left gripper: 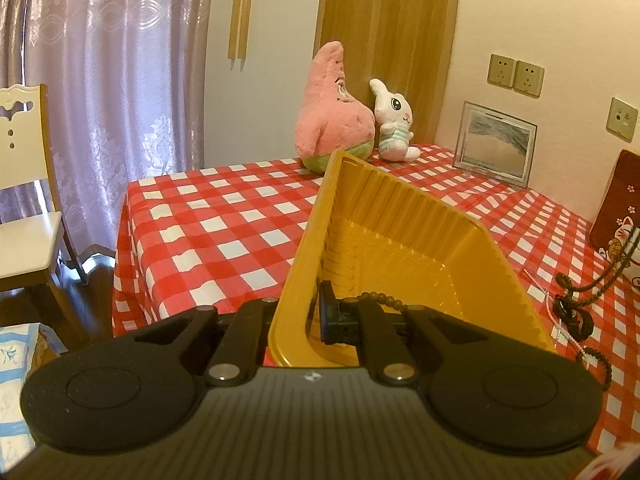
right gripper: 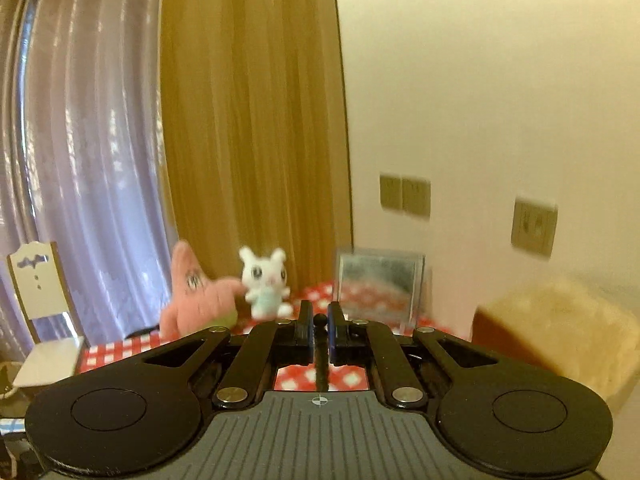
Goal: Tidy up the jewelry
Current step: 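Lift the bead necklace high with the right gripper above the tray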
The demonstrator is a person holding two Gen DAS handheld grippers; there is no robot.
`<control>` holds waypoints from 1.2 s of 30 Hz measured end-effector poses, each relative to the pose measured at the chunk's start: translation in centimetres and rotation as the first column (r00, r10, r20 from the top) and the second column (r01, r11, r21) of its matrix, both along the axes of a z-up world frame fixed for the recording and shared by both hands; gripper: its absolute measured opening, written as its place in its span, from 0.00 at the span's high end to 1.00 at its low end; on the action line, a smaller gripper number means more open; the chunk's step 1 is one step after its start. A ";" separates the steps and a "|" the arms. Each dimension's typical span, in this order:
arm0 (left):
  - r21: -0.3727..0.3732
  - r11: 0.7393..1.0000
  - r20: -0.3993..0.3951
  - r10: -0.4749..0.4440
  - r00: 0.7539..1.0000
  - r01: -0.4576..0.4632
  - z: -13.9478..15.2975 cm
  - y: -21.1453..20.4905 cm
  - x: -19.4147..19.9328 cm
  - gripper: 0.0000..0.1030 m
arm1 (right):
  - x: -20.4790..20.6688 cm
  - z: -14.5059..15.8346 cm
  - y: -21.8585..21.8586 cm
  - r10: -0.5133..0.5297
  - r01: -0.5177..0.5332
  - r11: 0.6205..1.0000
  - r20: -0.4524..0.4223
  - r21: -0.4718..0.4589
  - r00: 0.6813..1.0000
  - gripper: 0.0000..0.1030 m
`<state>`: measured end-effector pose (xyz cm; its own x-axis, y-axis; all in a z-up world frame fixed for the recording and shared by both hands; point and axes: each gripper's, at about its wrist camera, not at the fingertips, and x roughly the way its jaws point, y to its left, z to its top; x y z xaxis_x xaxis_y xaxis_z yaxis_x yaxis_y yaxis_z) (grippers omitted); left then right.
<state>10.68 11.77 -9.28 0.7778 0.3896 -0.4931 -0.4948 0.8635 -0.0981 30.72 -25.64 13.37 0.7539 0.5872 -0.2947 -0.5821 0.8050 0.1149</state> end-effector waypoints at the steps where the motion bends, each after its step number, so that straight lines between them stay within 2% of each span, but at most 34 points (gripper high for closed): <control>1: 0.001 1.000 0.000 -0.002 1.000 0.002 0.0 0.0 0.0 0.93 | -0.2 0.9 -0.1 0.001 -0.001 1.000 0.017 -0.004 1.000 0.94; 10: 0.005 1.000 0.003 -0.014 1.000 0.014 0.1 0.1 -0.1 0.93 | -1.4 6.6 0.4 0.024 -0.021 0.999 0.131 -0.028 0.991 0.94; 20: 0.000 1.000 0.011 -0.014 1.000 0.014 0.1 0.1 -0.1 0.93 | -2.9 9.5 3.7 0.149 -0.152 0.988 0.152 0.009 0.977 0.93; 24: 0.000 1.000 0.012 -0.015 1.000 0.015 0.1 0.0 -0.1 0.93 | -3.4 10.8 5.8 0.230 -0.241 0.969 0.158 0.055 0.960 0.94; 28: -0.005 1.000 0.011 -0.011 1.000 0.011 0.1 0.0 -0.2 0.93 | -3.9 11.4 8.3 0.322 -0.340 0.934 0.150 0.112 0.935 0.94; 36: -0.011 1.000 0.016 -0.006 1.000 0.007 0.0 -0.1 -0.3 0.93 | -5.8 11.3 15.1 0.467 -0.482 0.865 0.128 0.139 0.875 0.93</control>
<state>10.38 11.71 -9.25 0.7881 0.3791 -0.4850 -0.4874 0.8655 -0.1157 24.91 -10.54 24.68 0.3901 0.9140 -0.1114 -0.9025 0.4035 0.1507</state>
